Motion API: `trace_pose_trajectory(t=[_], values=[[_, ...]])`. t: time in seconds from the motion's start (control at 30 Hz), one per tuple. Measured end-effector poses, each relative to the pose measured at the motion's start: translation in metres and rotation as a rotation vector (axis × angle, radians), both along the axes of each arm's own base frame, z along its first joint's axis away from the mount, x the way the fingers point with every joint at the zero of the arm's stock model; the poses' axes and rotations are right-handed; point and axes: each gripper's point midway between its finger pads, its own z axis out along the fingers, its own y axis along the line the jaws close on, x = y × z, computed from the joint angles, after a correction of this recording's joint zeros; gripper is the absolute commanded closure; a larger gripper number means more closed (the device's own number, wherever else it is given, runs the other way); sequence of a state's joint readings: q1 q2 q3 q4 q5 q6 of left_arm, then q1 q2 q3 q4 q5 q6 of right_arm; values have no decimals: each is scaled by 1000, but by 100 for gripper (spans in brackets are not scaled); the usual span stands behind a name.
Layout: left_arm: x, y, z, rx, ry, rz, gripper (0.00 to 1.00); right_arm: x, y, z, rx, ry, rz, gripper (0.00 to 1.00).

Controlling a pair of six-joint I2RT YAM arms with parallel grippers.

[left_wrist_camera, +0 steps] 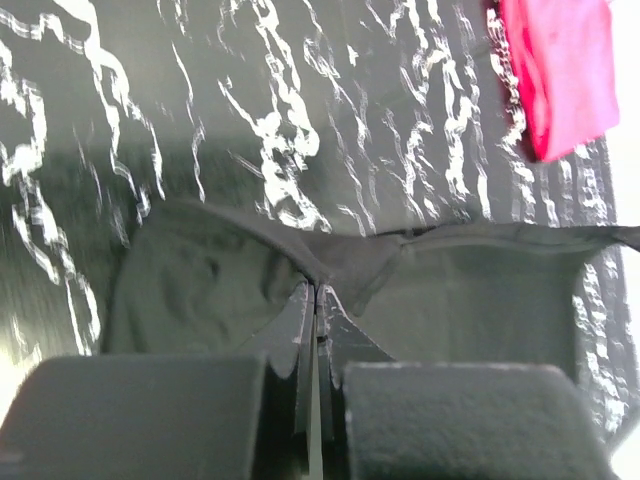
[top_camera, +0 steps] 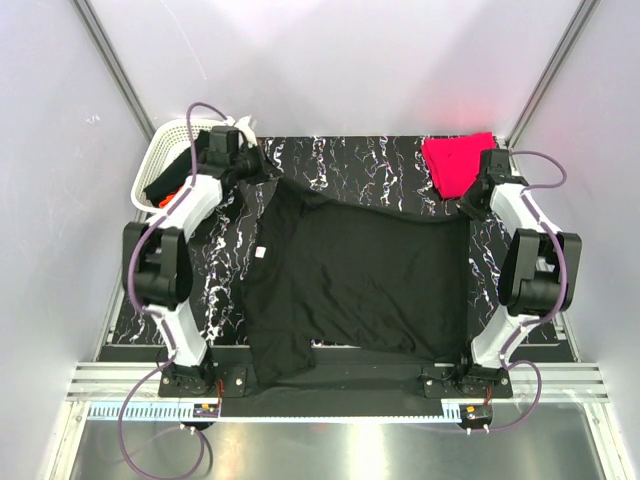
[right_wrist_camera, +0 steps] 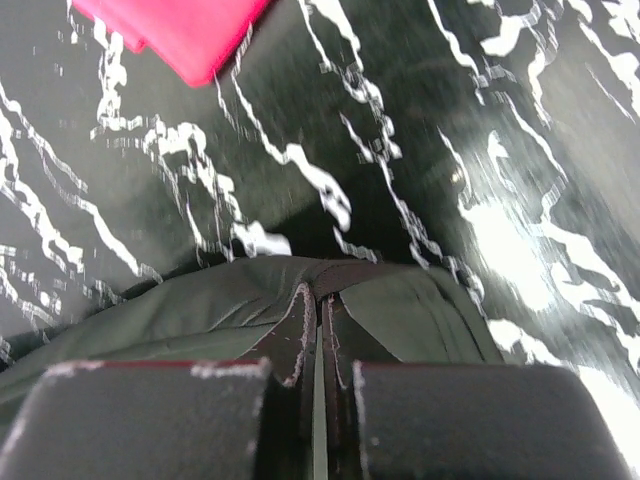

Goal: Fold and stack the t-shirts
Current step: Fold the tshirt

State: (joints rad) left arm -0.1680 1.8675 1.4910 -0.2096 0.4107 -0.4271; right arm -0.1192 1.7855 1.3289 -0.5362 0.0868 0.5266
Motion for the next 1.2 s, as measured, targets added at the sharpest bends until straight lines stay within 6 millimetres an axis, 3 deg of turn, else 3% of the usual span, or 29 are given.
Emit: trace_pose_trajectory(t=[0.23, 0.6, 0.83, 1.2], values=[[-50, 9, 24, -34, 37, 34, 100, -41, 9, 29, 24, 6, 1, 100], [-141, 27, -14, -11, 195, 58, 100, -118, 28, 10, 87, 114, 22, 100], [-163, 36, -14, -7, 200, 76, 100, -141, 31, -2, 94, 153, 23, 100], [-188, 41, -45, 11, 289, 83, 99, -151, 31, -17, 87, 205, 39, 100]])
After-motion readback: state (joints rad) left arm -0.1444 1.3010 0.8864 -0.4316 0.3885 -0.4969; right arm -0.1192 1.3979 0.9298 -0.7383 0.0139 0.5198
